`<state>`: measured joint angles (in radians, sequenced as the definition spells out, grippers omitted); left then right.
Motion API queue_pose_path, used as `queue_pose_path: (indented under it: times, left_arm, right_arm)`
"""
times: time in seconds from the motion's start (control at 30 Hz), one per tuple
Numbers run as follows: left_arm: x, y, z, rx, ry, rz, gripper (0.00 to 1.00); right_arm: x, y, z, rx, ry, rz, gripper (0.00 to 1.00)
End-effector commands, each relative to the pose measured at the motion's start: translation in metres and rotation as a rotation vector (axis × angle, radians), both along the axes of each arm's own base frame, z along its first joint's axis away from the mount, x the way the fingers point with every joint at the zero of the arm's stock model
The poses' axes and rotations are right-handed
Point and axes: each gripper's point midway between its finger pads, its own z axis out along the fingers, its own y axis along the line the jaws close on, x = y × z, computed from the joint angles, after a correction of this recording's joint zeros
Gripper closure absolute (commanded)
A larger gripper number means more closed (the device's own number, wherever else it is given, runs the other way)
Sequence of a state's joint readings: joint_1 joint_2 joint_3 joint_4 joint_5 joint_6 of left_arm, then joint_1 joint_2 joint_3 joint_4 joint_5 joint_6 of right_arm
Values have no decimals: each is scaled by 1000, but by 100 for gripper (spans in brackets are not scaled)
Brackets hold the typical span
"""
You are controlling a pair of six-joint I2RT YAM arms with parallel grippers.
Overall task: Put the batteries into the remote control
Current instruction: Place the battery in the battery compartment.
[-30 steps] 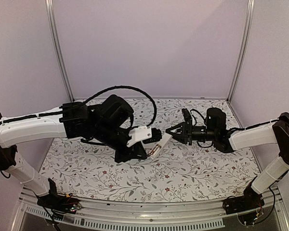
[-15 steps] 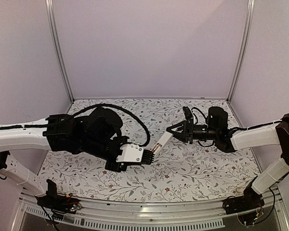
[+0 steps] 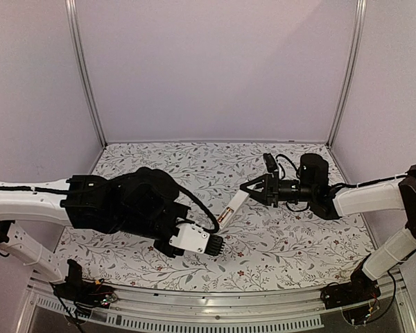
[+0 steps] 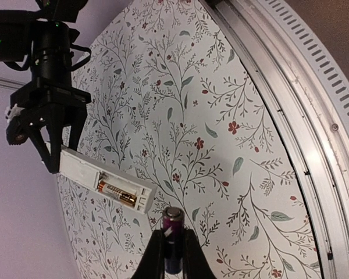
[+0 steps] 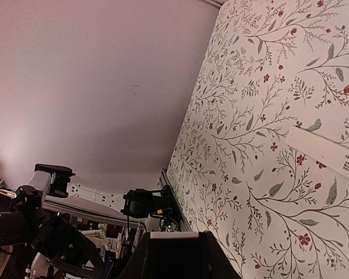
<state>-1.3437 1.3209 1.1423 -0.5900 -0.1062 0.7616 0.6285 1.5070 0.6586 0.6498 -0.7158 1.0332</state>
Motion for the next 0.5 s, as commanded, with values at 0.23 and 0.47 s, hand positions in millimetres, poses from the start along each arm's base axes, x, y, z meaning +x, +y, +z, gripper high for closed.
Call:
queue_pose_path:
  times: [0.23, 0.47]
  left_arm:
    - [-3, -11, 17, -88, -30, 14, 100]
    - [54, -25, 10, -86, 290, 524, 100]
  right_arm:
    - [-5, 1, 12, 14, -40, 16, 100]
    - [-2, -1, 15, 21, -37, -9, 100]
